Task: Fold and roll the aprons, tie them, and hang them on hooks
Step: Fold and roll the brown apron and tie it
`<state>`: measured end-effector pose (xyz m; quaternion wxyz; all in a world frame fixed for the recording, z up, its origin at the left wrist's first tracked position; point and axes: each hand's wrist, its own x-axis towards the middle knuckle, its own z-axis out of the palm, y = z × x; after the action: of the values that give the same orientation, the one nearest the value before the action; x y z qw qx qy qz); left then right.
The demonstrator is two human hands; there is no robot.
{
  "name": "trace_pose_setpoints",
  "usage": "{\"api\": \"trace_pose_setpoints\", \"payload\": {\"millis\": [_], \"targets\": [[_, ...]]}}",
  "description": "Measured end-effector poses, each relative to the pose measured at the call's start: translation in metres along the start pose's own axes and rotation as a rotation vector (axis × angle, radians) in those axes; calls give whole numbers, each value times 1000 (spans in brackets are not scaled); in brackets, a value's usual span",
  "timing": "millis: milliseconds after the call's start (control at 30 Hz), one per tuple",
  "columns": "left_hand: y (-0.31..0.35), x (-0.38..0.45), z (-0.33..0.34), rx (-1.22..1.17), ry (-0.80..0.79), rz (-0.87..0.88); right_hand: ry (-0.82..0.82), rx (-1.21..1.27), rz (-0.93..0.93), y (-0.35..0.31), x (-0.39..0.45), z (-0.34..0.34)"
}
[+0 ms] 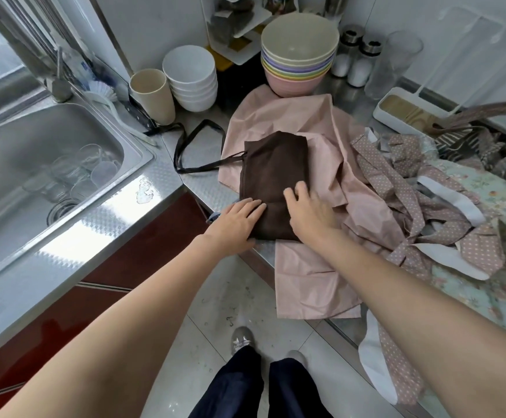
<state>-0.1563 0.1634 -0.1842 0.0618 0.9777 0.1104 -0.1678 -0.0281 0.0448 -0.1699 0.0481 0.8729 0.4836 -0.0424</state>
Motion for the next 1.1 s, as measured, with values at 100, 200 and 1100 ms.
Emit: {"api": "trace_pose_setpoints", "payload": {"millis": [100,200,1100], "targets": [[-6,4,-10,-282,41,-11,129,-39,-247,12,-2,5],[-12,5,-16,-642,42,-104,-199,334,-178,20,0,3],[-25,28,-26,208,-40,-40,-111,-59,-139,-1,15,5]]}}
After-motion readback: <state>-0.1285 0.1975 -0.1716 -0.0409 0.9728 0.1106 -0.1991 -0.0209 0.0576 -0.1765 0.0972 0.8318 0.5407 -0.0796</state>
